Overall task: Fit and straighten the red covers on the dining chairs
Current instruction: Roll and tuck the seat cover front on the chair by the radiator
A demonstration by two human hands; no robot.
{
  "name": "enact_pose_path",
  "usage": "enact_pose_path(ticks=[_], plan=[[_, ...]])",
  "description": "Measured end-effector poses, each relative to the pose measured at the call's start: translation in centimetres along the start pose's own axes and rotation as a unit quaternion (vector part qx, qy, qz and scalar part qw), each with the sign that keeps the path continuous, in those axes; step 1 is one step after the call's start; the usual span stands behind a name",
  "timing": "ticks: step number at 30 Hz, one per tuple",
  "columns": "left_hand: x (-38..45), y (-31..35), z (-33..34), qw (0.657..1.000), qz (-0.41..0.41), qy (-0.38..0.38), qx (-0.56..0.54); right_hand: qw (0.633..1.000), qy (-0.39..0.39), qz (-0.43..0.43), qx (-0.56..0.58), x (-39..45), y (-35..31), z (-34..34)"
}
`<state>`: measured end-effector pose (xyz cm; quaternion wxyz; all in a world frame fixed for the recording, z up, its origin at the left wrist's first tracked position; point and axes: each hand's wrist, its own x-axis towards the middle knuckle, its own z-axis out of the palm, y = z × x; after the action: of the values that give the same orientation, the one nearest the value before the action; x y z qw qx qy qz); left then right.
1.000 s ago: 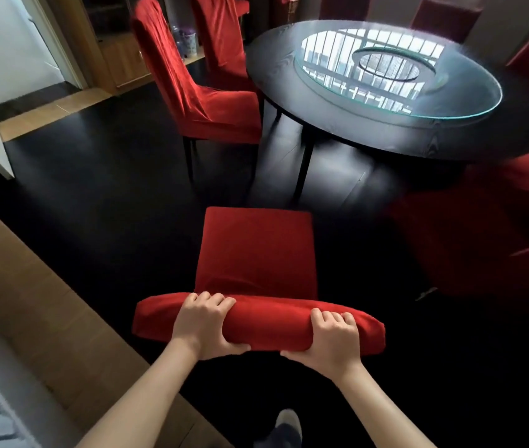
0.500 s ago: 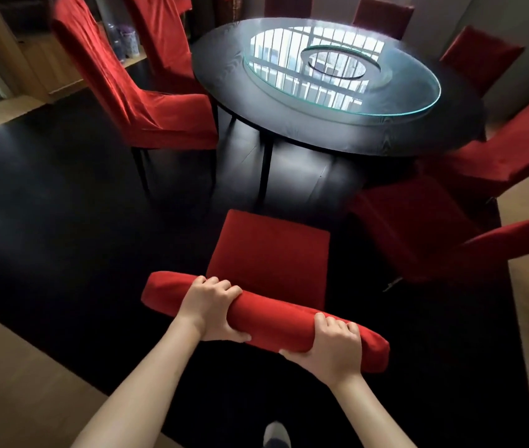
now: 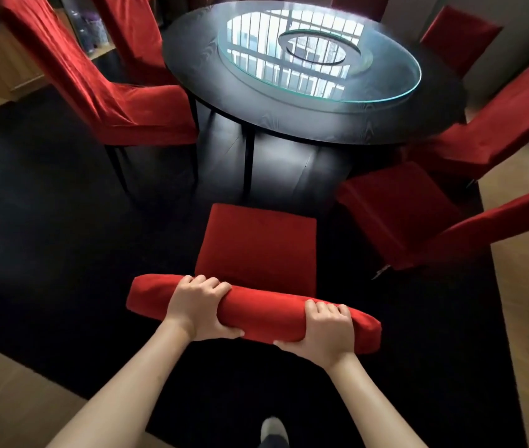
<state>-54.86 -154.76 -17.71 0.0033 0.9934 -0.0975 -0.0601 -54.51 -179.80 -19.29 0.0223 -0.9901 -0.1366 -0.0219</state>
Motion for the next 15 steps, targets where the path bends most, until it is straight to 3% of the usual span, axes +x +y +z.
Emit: enact_pose_path(ticks=[15], plan=[[11.4, 1.0, -0.7, 0.999, -0.035, -0.007, -0.003, 1.0, -0.014, -0.012, -0.004, 10.8, 6.1, 0.2]])
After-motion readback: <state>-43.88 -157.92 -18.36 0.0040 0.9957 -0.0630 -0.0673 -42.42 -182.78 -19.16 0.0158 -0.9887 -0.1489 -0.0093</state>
